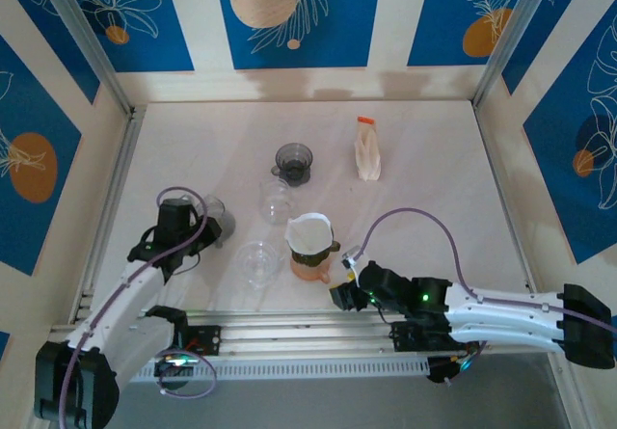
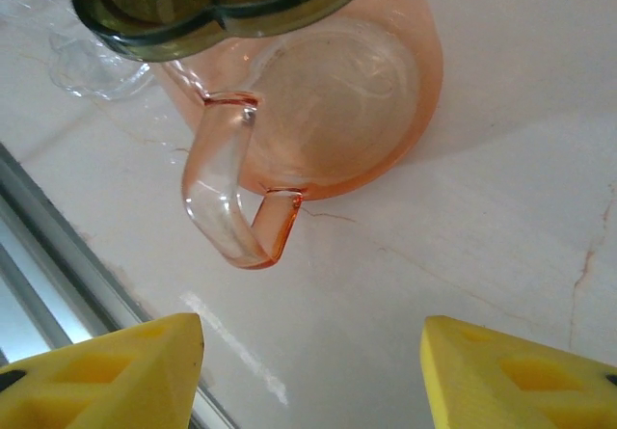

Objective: Place the coffee filter in the dripper

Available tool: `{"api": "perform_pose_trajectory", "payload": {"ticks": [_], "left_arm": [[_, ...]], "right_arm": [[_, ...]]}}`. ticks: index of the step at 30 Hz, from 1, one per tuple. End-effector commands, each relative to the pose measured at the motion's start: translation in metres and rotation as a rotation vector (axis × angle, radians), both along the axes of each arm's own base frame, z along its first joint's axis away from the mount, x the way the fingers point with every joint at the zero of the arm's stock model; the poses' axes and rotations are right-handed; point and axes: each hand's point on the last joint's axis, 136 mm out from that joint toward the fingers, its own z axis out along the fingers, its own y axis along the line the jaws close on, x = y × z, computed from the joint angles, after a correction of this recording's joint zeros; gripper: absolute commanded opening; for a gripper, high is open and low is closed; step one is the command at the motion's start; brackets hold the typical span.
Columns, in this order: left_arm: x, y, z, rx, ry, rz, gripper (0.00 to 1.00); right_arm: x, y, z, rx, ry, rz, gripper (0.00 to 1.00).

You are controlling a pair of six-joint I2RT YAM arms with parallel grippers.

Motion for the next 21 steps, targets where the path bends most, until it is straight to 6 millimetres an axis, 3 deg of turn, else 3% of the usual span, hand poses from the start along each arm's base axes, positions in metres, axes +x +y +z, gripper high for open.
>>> {"api": "perform_pose_trajectory", "payload": {"ticks": [1,8,14,17,21], "left_arm": [[-0.017,0.005,-0.011,-0.008,0.062,0.004,0.19],[-0.032,0.009,-0.007,-0.008,0.067,0.017,0.24],[-0.040,0.011,-0.008,-0.022,0.075,0.041,0.35],[-0.037,0.009,0.000,-0.046,0.051,0.042,0.45],[-0.024,0.000,0.028,-0.110,-0.034,0.035,0.55]], "right_arm": [[0.000,-0.004,0.010,0.021,-0.001,-0.024,0.61],[-0.002,-0.008,0.011,0.033,0.015,-0.040,0.61],[-0.001,-0.006,0.012,0.048,0.018,-0.043,0.61],[-0.003,-0.002,0.016,0.061,0.012,-0.018,0.61],[-0.004,0.008,0.023,0.081,-0.004,0.023,0.64]]}}
